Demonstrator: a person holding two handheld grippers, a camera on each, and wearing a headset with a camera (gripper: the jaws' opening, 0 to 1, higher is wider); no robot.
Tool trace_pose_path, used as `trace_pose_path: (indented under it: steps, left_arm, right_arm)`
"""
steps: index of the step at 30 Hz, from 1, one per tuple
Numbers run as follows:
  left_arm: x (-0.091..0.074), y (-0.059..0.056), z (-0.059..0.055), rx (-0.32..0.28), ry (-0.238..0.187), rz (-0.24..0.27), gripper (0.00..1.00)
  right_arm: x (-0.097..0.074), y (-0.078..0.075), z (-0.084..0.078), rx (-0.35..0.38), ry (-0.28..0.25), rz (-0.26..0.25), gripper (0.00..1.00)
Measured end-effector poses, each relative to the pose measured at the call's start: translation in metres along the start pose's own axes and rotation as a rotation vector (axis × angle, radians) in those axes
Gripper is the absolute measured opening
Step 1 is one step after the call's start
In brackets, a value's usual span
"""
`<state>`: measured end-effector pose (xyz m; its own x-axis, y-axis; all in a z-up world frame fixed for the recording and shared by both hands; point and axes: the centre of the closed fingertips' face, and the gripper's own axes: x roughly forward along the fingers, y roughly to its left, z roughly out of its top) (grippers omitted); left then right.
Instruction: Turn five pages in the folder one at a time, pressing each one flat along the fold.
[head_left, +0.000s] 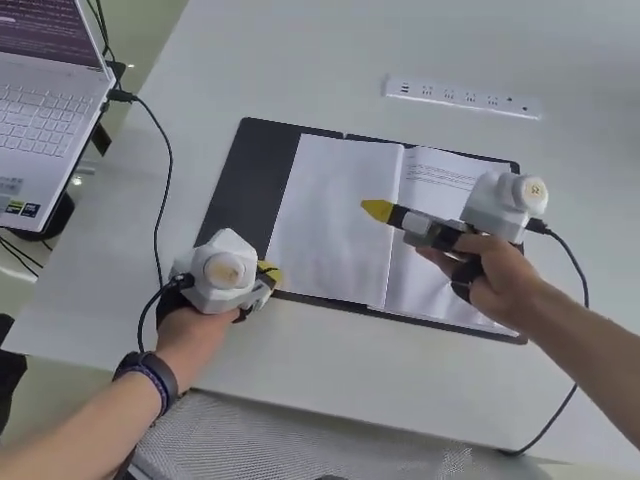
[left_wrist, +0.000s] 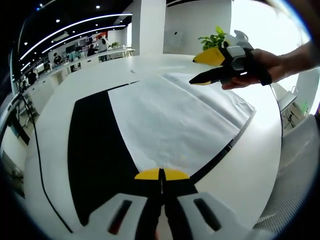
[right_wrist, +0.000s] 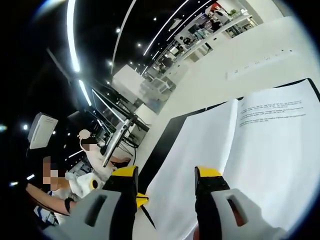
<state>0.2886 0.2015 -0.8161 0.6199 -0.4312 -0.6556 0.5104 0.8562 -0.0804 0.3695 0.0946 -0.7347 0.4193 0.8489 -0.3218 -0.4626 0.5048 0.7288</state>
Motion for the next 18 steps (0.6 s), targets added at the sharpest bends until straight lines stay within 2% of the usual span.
trace_pose_path:
  steps: [3, 5, 7, 9, 12, 18]
  left_arm:
    - [0.001, 0.003, 0.0, -0.011, 0.003, -0.001, 0.0]
    - [0.001, 0.003, 0.0, -0.03, 0.004, 0.0, 0.0]
    - [0.001, 0.003, 0.0, -0.039, 0.002, 0.003, 0.0]
    - [0.001, 0.002, -0.001, -0.035, 0.001, 0.007, 0.0]
    - [0.003, 0.003, -0.002, 0.004, 0.006, 0.011, 0.0]
    - [0.004, 0.004, -0.003, -0.01, 0.007, 0.013, 0.0]
  right_arm:
    - [0.003, -0.008, 0.003, -0.041, 0.004, -0.015, 0.4]
    - [0.004, -0.019, 0.005, -0.123, 0.017, -0.056, 0.35]
    - [0.006, -0.025, 0.005, -0.178, 0.039, -0.072, 0.29]
    - [0.009, -0.026, 0.006, -0.161, 0.035, -0.066, 0.26]
    - [0.012, -0.034, 0.008, -0.159, 0.036, -0.071, 0.24]
    - [0.015, -0.054, 0.01, -0.129, 0.024, -0.092, 0.15]
